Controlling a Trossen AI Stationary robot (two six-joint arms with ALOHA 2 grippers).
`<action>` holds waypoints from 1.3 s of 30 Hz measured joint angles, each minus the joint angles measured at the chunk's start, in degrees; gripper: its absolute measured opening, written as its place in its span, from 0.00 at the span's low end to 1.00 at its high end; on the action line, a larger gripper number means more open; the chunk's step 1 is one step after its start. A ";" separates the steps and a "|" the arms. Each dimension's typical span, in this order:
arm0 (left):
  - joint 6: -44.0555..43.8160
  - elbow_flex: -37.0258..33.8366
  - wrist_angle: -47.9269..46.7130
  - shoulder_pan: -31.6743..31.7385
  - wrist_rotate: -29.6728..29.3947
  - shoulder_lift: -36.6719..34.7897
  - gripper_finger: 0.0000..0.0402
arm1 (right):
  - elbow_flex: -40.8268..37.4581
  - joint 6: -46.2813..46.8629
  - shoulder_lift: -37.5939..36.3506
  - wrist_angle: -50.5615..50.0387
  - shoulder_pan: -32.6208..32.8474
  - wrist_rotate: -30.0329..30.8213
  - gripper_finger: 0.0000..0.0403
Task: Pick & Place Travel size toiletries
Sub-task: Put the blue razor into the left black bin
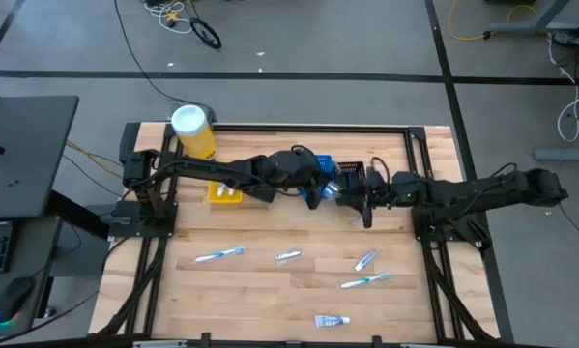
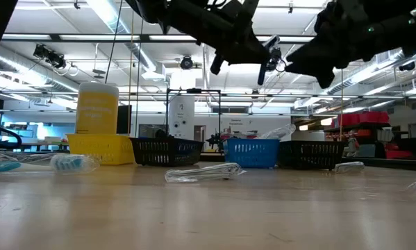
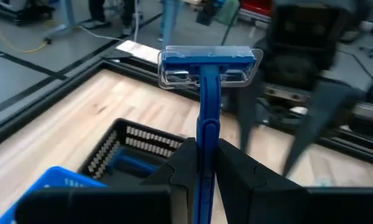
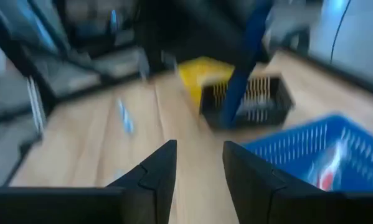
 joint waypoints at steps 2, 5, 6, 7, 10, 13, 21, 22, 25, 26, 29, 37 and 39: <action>0.86 0.00 1.12 0.03 0.00 0.00 0.14 | -2.04 0.00 0.02 6.96 -0.37 3.70 0.35; 1.60 0.00 4.64 0.15 0.18 0.00 0.14 | -3.19 -1.94 0.04 10.93 -1.09 7.32 0.35; 1.62 0.00 6.08 0.17 0.81 0.00 0.14 | -3.20 -3.38 0.05 11.62 -1.40 6.93 0.35; 1.61 0.00 6.99 0.16 1.16 0.00 0.13 | -3.20 -4.58 0.05 12.66 -1.70 6.10 0.35; 1.65 0.00 9.55 0.09 1.35 0.00 0.14 | -3.20 -6.12 0.92 17.42 -2.55 3.38 0.35; 2.13 0.00 10.68 0.07 1.37 0.00 0.14 | -3.20 -6.93 2.61 21.90 -3.36 4.85 0.35; 2.52 0.00 13.09 0.15 0.52 0.00 0.14 | -3.20 -6.93 10.42 31.36 -5.51 3.06 0.35; 2.54 0.00 13.17 0.15 0.43 0.00 0.14 | -3.20 -6.93 11.15 32.68 -5.60 1.93 0.35; 2.62 0.00 12.53 0.11 0.43 0.00 0.14 | -3.20 -6.93 12.21 35.10 -5.99 0.60 0.35; 2.64 0.00 12.29 0.11 0.43 0.00 0.14 | -3.20 -6.98 12.32 35.06 -6.04 0.79 0.35; 2.67 0.00 12.32 0.15 0.39 0.00 0.14 | -3.20 -7.06 12.33 35.47 -6.82 1.18 0.35; 3.67 0.00 12.50 0.17 0.13 0.00 0.14 | -3.09 -7.06 13.26 36.38 -8.44 0.11 0.30; 3.61 0.00 12.63 0.15 0.23 0.00 0.14 | -2.33 -6.77 14.09 36.26 -8.82 -2.53 0.26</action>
